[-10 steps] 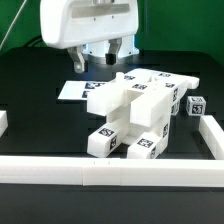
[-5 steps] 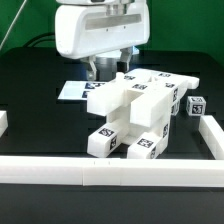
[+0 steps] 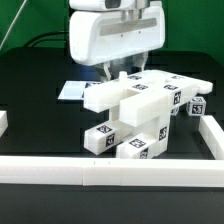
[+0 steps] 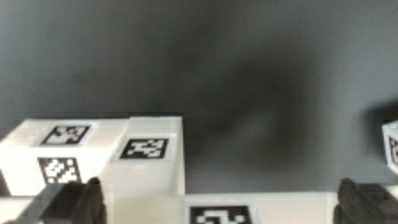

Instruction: Assemble chair

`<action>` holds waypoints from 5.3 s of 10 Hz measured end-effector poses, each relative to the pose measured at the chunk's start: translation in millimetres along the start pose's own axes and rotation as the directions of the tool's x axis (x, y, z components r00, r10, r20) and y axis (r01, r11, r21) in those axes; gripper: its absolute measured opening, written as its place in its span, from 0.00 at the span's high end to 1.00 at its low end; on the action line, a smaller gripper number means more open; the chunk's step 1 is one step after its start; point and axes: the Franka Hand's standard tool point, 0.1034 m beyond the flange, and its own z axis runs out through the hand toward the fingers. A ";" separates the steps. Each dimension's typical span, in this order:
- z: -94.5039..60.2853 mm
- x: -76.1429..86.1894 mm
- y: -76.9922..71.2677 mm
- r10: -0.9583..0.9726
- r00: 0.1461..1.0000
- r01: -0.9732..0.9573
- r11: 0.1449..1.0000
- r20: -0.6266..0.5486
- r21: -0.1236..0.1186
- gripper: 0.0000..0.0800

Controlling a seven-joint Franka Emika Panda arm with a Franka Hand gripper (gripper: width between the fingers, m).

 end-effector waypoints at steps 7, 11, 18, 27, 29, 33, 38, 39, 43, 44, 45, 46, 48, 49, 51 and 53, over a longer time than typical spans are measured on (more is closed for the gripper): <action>-6.9 34.5 25.1 0.052 0.999 -0.052 0.999 -0.015 -0.008 0.19; -5.1 34.3 21.9 0.112 0.994 -0.112 0.994 -0.013 -0.001 0.19; 4.2 60.1 -5.8 0.323 0.946 -0.324 0.944 0.033 0.054 0.19; -2.4 25.9 -16.9 0.389 0.915 -0.398 0.914 0.111 0.082 0.19; -1.8 21.5 -16.1 0.393 0.912 -0.404 0.911 0.117 0.082 0.19; 0.6 16.9 -28.0 0.558 0.814 -0.577 0.809 0.161 0.111 0.19; 13.7 42.1 -91.5 0.624 0.757 -0.647 0.757 0.193 0.092 0.19; 13.9 40.3 -88.7 0.631 0.752 -0.654 0.752 0.193 0.090 0.19; 12.5 42.5 -122.5 0.677 0.718 -0.693 0.717 0.160 0.074 0.19; 17.2 44.6 -140.0 0.670 0.727 -0.684 0.726 0.150 0.072 0.19; 19.7 49.8 -150.5 0.671 0.727 -0.685 0.725 0.147 0.071 0.19; 20.5 55.5 -155.2 0.676 0.725 -0.687 0.723 0.131 0.070 0.19; 21.0 54.1 -153.6 0.674 0.727 -0.685 0.725 0.133 0.070 0.19; 21.2 54.0 -153.7 0.674 0.727 -0.685 0.725 0.133 0.070 0.19; 25.2 57.2 -156.0 0.644 0.753 -0.656 0.751 0.134 0.074 0.19; 25.0 66.4 -166.2 0.619 0.774 -0.629 0.775 0.132 0.051 0.19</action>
Offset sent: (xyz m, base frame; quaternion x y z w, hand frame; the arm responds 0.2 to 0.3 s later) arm 0.0294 0.0038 0.0070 0.0089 -0.0049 0.0140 0.9999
